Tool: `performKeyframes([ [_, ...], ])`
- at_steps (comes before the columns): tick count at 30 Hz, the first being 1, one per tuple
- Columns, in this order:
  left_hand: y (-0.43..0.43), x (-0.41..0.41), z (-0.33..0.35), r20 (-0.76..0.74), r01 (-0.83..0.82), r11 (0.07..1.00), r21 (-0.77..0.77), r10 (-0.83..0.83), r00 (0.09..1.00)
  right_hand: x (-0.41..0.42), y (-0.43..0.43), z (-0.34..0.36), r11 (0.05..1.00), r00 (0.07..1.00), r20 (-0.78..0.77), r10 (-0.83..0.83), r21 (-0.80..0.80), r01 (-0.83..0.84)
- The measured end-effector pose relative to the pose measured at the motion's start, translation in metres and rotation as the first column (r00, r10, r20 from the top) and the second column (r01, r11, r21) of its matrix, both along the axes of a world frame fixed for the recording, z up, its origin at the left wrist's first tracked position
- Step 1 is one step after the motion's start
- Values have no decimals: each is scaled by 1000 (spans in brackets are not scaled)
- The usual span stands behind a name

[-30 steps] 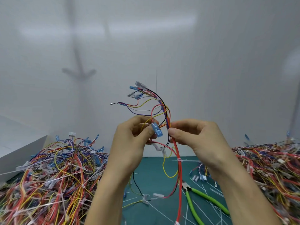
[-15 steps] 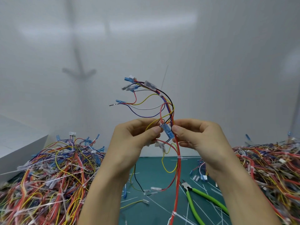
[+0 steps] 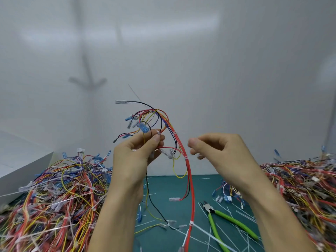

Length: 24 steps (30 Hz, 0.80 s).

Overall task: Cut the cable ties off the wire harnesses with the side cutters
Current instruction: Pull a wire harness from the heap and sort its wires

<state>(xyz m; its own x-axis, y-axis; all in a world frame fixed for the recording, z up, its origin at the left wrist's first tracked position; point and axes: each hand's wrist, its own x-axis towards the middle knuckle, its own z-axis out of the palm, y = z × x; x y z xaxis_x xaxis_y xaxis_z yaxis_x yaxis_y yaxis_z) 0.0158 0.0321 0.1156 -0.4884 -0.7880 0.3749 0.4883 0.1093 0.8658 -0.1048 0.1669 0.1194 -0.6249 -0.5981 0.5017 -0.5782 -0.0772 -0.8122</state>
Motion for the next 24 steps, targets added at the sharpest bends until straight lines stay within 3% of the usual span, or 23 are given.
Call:
performKeyframes([
  [6, 7, -8, -2, -30, 11, 1000, -7, -12, 999, 10, -4, 2, 984, 984, 96, 153, -111, -142],
  [12, 11, -10, -1, -23, 75, 995, -69, -77, 997, 9, -2, 1, 981, 974, 193, 120, -173, -87],
  [16, 8, -5, -1, 119, 34, 987, -157, -15, 993, 8, -2, 1, 973, 950, 288, 119, -226, -53],
  [21, 2, 1, -3, 297, -195, 878, -438, 346, 890, 2, 1, 1, 953, 916, 387, 106, -302, 17],
  [24, 5, 4, 0, 439, 65, 892, -448, 156, 885, 0, 1, 1, 934, 888, 446, 109, -351, 62],
])
